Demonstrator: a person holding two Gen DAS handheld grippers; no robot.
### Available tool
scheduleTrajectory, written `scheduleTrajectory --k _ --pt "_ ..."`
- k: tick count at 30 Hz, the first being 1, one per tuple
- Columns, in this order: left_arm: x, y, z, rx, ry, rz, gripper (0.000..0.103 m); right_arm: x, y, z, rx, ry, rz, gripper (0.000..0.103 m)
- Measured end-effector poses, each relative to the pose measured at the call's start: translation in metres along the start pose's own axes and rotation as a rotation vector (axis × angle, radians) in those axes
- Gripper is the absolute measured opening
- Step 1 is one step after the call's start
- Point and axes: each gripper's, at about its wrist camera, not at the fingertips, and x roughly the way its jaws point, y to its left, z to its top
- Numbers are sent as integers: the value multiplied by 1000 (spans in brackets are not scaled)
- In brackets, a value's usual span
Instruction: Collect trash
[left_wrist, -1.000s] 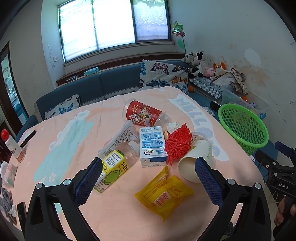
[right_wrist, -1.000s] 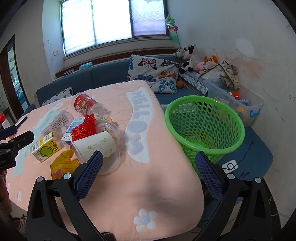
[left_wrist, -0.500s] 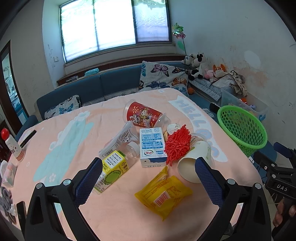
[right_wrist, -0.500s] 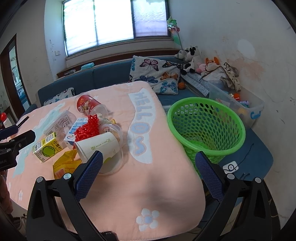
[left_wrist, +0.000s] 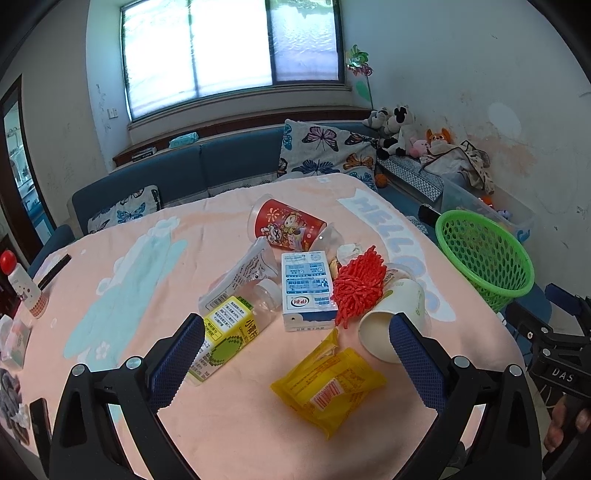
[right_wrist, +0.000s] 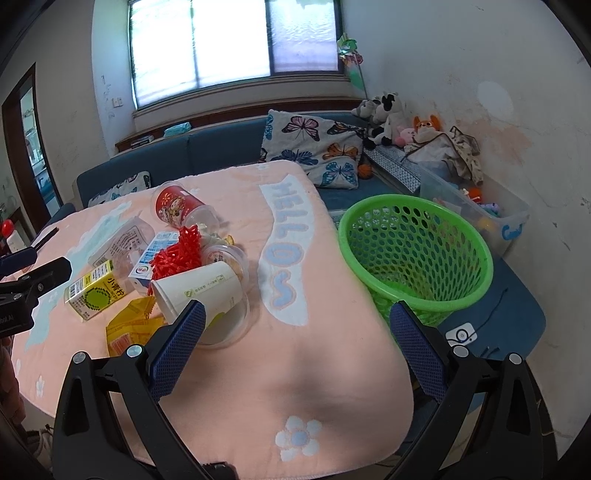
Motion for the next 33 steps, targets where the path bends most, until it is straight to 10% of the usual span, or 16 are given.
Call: scheduleTrajectory --k 33 --pt "23 27 0 -62 36 0 97 25 36 2 -108 35 106 99"
